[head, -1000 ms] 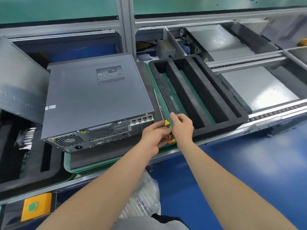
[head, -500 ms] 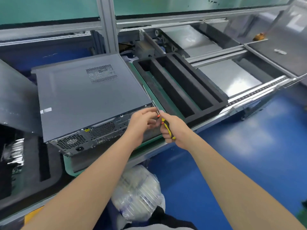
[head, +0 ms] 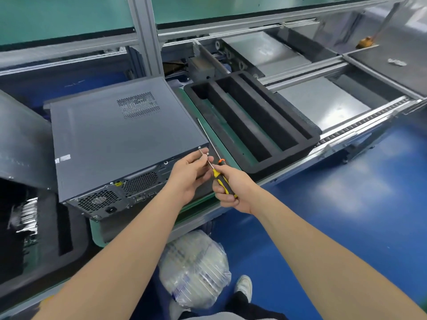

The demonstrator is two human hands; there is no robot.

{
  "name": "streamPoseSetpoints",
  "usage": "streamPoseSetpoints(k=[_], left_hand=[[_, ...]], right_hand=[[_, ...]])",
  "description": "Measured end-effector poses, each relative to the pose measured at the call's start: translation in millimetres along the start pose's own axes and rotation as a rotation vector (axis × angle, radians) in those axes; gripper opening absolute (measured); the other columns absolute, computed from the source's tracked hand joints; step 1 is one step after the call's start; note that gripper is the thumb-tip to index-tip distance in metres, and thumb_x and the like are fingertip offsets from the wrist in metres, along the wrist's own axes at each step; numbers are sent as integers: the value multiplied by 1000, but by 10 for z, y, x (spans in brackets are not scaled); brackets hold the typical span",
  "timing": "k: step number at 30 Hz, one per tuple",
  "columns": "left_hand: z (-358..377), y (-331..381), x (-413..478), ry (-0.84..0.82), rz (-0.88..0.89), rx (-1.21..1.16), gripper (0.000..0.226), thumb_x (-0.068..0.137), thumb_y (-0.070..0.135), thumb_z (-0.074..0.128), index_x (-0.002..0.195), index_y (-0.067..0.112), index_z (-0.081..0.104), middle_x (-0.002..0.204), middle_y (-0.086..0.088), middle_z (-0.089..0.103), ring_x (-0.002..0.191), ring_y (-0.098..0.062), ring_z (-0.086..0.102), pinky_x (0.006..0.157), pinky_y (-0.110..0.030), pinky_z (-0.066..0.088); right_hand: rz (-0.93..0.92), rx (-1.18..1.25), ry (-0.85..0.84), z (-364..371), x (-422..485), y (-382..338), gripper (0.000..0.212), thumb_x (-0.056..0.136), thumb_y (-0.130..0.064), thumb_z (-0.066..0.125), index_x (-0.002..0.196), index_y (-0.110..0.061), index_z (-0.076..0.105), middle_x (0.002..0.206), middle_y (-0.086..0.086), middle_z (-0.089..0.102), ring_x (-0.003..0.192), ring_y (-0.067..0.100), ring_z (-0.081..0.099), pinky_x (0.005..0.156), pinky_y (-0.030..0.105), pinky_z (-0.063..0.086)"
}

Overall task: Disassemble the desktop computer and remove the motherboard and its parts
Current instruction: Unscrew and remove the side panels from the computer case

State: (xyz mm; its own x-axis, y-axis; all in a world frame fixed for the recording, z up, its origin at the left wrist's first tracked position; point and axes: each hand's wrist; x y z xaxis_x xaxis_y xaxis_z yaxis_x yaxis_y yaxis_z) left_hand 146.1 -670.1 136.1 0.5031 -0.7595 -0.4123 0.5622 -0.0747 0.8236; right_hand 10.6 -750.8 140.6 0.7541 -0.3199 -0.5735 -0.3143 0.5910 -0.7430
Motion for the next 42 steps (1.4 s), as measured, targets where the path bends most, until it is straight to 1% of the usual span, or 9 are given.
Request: streamPoseSetpoints(k=[5,11,16,23,26,29,33,38,42], left_hand=[[55,-45,15,11,8,-37,23,105,14,58,123,20,70,97,1,74,75,-8,70,75,-24,56],[95,-73,11,28,31,-115,26,105,9,56,128,11,67,93,-2,71,51,-9,53,63,-24,55],[128,-81,7,64,15,-175,25,104,7,55,126,9,69,89,-2,71,50,-9,50,66,-25,55],[127,-66,19,89,21,-187,23,102,4,58,120,7,72,89,-4,75,76,-15,68,74,-27,54],[128,-58,34,94,28,-165,22,102,4,59,118,7,72,91,-4,77,77,-16,71,72,-30,56],[131,-64,49,106,15,-181,22,101,6,60,117,8,74,97,-5,78,82,-17,71,83,-33,56],[147,-59,62,102,-13,-228,21,102,8,58,114,8,74,103,-6,79,82,-16,73,80,-32,57],[134,-44,62,117,-47,-226,18,101,7,61,113,9,75,103,-6,79,81,-15,75,70,-29,58],[112,-27,68,105,-50,-169,16,95,16,73,110,11,76,103,-3,80,84,-13,76,73,-30,58]], right_hand=[[1,28,-3,-22,-8,-19,35,105,-43,48,80,-19,54,59,3,41,36,13,24,36,21,16],[17,151,-90,11,-29,-37,32,105,-40,48,84,-17,50,55,-1,37,32,10,24,33,20,14],[28,239,-130,33,-24,-22,33,106,-37,47,89,-13,61,53,-3,34,31,8,22,34,19,9],[-176,-294,166,135,-43,-65,31,106,-32,39,96,-6,54,57,2,39,38,16,26,39,23,21],[-314,-848,405,189,-48,-109,35,106,-31,37,93,-9,61,73,1,55,62,19,47,57,32,40],[-411,-1129,497,238,-53,-98,34,109,-30,37,122,-15,64,99,7,66,87,28,62,77,37,52],[-498,-1579,695,299,-21,1,22,107,-26,42,121,-15,54,95,10,70,81,33,70,63,36,46],[-516,-1443,690,289,37,60,26,109,-33,37,123,-19,54,87,5,66,70,26,56,62,35,44],[-474,-1173,539,248,-14,-21,38,109,-37,36,137,-22,57,104,7,66,86,26,65,77,42,57]])
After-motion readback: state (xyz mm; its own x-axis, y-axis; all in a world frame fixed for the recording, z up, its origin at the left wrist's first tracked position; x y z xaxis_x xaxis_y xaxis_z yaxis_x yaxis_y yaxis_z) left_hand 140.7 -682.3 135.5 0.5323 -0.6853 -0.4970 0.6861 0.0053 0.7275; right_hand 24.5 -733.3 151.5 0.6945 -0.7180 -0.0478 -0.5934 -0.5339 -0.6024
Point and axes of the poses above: each hand's wrist, its own x-axis towards the middle knuckle, its own z-axis out of the palm, y = z × x
